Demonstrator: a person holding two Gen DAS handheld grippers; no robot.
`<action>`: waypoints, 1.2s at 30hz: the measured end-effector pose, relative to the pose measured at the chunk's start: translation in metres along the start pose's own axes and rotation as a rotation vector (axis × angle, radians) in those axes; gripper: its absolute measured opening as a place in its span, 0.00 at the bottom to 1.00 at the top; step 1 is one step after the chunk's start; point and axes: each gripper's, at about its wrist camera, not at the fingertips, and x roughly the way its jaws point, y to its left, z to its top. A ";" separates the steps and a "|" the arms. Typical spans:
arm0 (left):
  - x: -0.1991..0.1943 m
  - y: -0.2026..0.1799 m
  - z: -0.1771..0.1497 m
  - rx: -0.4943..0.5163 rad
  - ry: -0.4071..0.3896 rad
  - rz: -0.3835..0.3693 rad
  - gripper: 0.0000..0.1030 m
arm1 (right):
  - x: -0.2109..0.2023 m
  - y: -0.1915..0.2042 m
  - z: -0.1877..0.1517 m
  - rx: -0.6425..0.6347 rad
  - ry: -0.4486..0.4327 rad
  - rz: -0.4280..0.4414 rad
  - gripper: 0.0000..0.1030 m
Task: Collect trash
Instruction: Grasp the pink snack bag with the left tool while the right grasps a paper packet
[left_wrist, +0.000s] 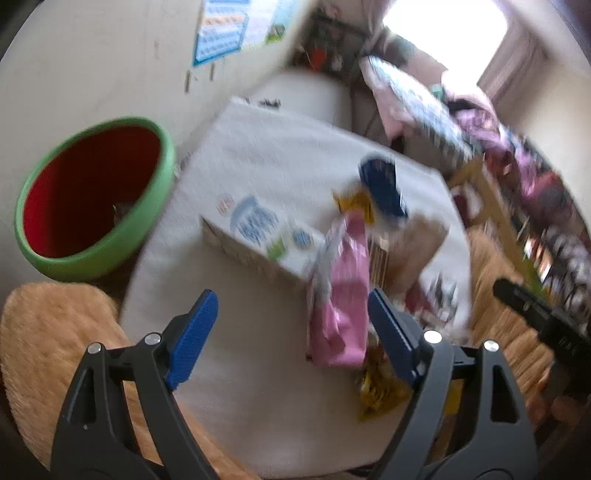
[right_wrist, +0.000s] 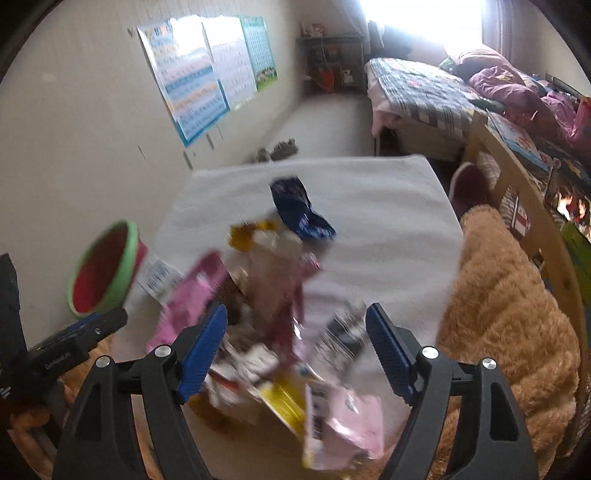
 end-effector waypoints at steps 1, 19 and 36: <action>0.006 -0.005 -0.004 0.024 0.023 0.016 0.78 | 0.006 -0.003 -0.002 0.013 0.020 0.012 0.73; 0.054 -0.033 0.005 0.056 0.124 0.047 0.72 | 0.018 -0.023 -0.018 0.050 0.063 0.031 0.73; 0.051 -0.024 0.001 0.027 0.120 0.022 0.69 | 0.023 -0.033 -0.030 0.021 0.192 -0.046 0.81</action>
